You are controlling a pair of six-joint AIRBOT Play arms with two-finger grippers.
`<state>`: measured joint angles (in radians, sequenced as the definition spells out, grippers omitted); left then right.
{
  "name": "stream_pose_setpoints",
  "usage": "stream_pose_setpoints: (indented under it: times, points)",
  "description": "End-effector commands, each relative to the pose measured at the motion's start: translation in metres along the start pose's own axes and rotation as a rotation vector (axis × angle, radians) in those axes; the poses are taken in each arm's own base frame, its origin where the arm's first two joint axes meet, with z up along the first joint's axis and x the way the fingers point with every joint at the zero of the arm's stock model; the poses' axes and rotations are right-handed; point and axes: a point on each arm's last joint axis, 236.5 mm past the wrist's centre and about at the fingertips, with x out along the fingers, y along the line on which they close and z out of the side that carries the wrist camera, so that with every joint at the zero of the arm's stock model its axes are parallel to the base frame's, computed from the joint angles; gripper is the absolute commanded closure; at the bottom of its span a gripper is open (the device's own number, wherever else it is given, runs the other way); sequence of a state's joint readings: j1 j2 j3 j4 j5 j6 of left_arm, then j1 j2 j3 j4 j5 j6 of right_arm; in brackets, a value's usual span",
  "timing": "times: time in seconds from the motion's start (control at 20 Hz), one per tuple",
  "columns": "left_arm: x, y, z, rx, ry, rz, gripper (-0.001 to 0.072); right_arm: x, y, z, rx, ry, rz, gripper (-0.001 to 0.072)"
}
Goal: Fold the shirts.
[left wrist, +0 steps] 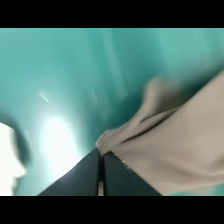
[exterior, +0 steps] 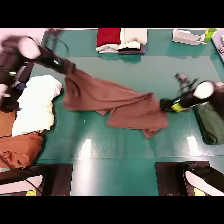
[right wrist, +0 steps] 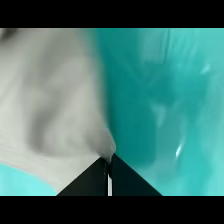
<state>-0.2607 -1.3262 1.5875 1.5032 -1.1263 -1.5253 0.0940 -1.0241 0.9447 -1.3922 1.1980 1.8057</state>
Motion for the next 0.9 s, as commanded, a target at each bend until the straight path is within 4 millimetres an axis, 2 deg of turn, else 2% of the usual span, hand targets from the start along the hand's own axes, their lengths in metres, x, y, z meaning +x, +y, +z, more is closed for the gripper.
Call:
stream_pose_setpoints:
  times: [0.0, 0.1, 0.25, 0.35, 0.45, 0.55, 0.6, 0.65, 0.7, 0.75, 0.8, 0.85]
  points:
    - [-0.128, 0.012, 0.068, 0.013, -0.323, 0.047, 0.0682, -0.110, -0.017, 0.046, -0.025, -0.271, -0.056, 0.0699]
    - [-0.212, 0.004, 0.088, 0.023, -0.499, 0.044, 0.0682, -0.181, -0.009, 0.062, -0.040, -0.439, -0.033, 0.0699]
    - [-0.324, -0.005, 0.091, 0.039, -0.735, 0.053, 0.0682, -0.271, 0.007, 0.065, -0.087, -0.638, -0.005, 0.0699]
    - [-0.379, -0.010, 0.087, 0.045, -0.860, 0.057, 0.0683, -0.316, 0.016, 0.061, -0.110, -0.743, 0.012, 0.0699]
    - [-0.418, -0.014, 0.081, 0.051, -0.947, 0.059, 0.0683, -0.349, 0.019, 0.058, -0.124, -0.820, 0.012, 0.0699]
    - [-0.438, -0.018, 0.080, 0.053, -0.994, 0.045, 0.0683, -0.368, 0.015, 0.058, -0.119, -0.842, -0.017, 0.0699]
    - [-0.442, -0.020, 0.081, 0.053, -1.004, 0.037, 0.0683, -0.372, 0.014, 0.059, -0.127, -0.835, -0.030, 0.0699]
    - [-0.437, -0.021, 0.082, 0.053, -0.993, 0.033, 0.0683, -0.374, 0.016, 0.062, -0.140, -0.822, -0.036, 0.0699]
    - [-0.424, -0.019, 0.083, 0.052, -0.955, 0.033, 0.0683, -0.373, 0.017, 0.067, -0.141, -0.802, -0.040, 0.0699]
    - [-0.401, -0.017, 0.084, 0.049, -0.888, 0.033, 0.0683, -0.366, 0.018, 0.073, -0.140, -0.764, -0.041, 0.0699]
    - [-0.369, -0.013, 0.084, 0.047, -0.794, 0.040, 0.0683, -0.354, 0.018, 0.080, -0.137, -0.711, -0.048, 0.0699]
    - [-0.326, -0.007, 0.081, 0.041, -0.670, 0.048, 0.0683, -0.337, 0.016, 0.089, -0.130, -0.649, -0.060, 0.0699]
